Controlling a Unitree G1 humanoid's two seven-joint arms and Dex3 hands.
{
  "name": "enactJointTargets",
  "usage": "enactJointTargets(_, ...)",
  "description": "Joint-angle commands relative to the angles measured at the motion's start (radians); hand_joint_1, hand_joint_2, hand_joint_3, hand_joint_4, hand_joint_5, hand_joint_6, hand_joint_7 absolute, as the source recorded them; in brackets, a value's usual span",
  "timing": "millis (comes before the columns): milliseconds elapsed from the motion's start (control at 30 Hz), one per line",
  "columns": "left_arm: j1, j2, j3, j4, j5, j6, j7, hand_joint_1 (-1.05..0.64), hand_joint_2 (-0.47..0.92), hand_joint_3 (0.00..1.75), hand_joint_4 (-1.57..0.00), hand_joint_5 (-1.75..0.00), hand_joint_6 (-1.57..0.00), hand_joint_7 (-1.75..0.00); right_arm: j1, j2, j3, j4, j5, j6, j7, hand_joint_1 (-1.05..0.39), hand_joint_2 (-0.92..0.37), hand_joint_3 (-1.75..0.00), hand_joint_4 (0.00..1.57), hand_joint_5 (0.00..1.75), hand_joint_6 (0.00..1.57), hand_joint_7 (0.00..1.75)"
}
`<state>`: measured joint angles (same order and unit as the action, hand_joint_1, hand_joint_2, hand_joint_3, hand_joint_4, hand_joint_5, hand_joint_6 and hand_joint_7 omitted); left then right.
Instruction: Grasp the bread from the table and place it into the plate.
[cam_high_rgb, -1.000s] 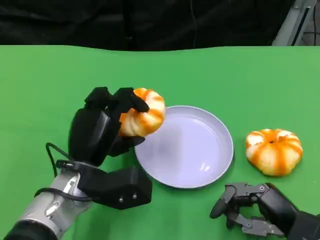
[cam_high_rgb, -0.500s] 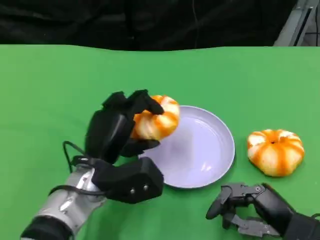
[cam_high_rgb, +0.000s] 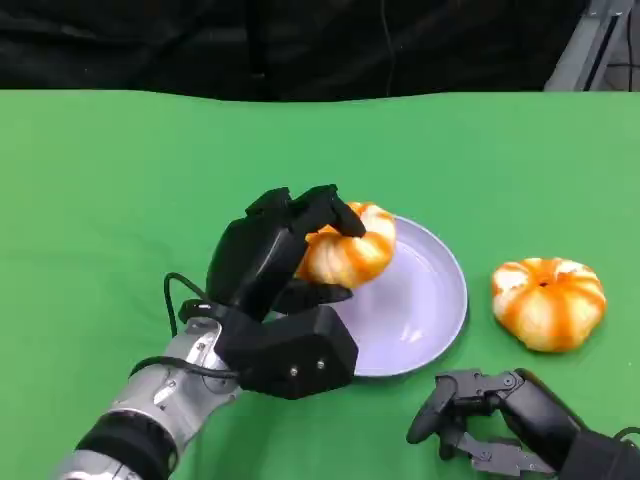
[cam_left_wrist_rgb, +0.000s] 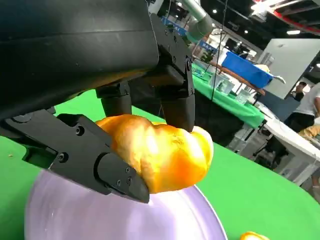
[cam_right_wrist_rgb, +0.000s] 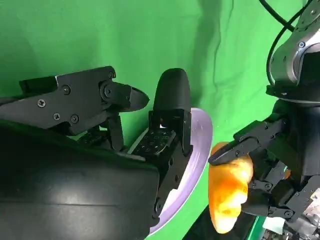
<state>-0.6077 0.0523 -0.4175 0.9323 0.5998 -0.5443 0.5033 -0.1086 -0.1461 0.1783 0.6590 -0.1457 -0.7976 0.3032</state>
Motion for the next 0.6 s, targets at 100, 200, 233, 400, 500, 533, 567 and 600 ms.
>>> enactJointTargets(100,-0.060,-0.023,-0.013,0.061,-0.012,0.009,-0.097,-0.10,0.86,0.00,-0.55,-1.54,-0.61,-1.27,-0.002,-0.010,0.002,0.005,0.014,-0.014,0.011,0.00,-0.92,-0.45,0.73,1.41,0.82,1.02)
enactJointTargets(200,-0.085,-0.046,0.001,0.093,-0.042,0.015,-0.155,-0.12,0.86,0.00,-0.55,-1.46,-0.63,-1.17,-0.002,-0.013,0.001,0.006,0.012,-0.012,0.011,-0.01,-0.92,-0.46,0.73,1.44,0.82,1.03)
enactJointTargets(233,-0.092,-0.052,0.005,0.102,-0.050,0.016,-0.171,-0.13,0.87,0.00,-0.55,-1.43,-0.64,-1.14,-0.002,-0.014,0.001,0.007,0.012,-0.012,0.012,-0.01,-0.92,-0.46,0.73,1.45,0.81,1.03)
enactJointTargets(400,-0.131,-0.069,-0.002,0.152,-0.055,0.018,-0.216,-0.06,0.83,0.00,-0.57,-1.37,-0.77,-0.87,-0.001,-0.007,0.002,0.002,0.011,-0.007,0.008,0.00,-0.92,-0.46,0.72,1.47,0.81,1.04)
enactJointTargets(500,-0.153,-0.077,-0.008,0.183,-0.048,0.025,-0.219,-0.04,0.82,0.00,-0.56,-1.39,-0.82,-0.80,-0.002,-0.010,0.004,-0.001,0.000,0.001,0.003,-0.01,-0.92,-0.47,0.72,1.48,0.81,1.04)
enactJointTargets(533,-0.159,-0.080,-0.009,0.191,-0.047,0.029,-0.223,-0.04,0.82,0.00,-0.56,-1.40,-0.82,-0.80,-0.003,-0.010,0.004,0.001,0.000,0.000,0.003,-0.01,-0.92,-0.47,0.72,1.48,0.81,1.05)
enactJointTargets(567,-0.164,-0.081,-0.010,0.196,-0.047,0.032,-0.226,-0.04,0.82,0.00,-0.55,-1.40,-0.82,-0.80,-0.004,-0.010,0.004,0.004,0.000,-0.003,0.004,-0.01,-0.92,-0.47,0.72,1.48,0.81,1.05)
enactJointTargets(600,-0.169,-0.083,-0.013,0.204,-0.045,0.034,-0.226,-0.03,0.82,0.00,-0.54,-1.41,-0.82,-0.81,-0.006,-0.009,0.004,0.009,0.003,-0.009,0.004,0.00,-0.92,-0.47,0.72,1.49,0.80,1.05)
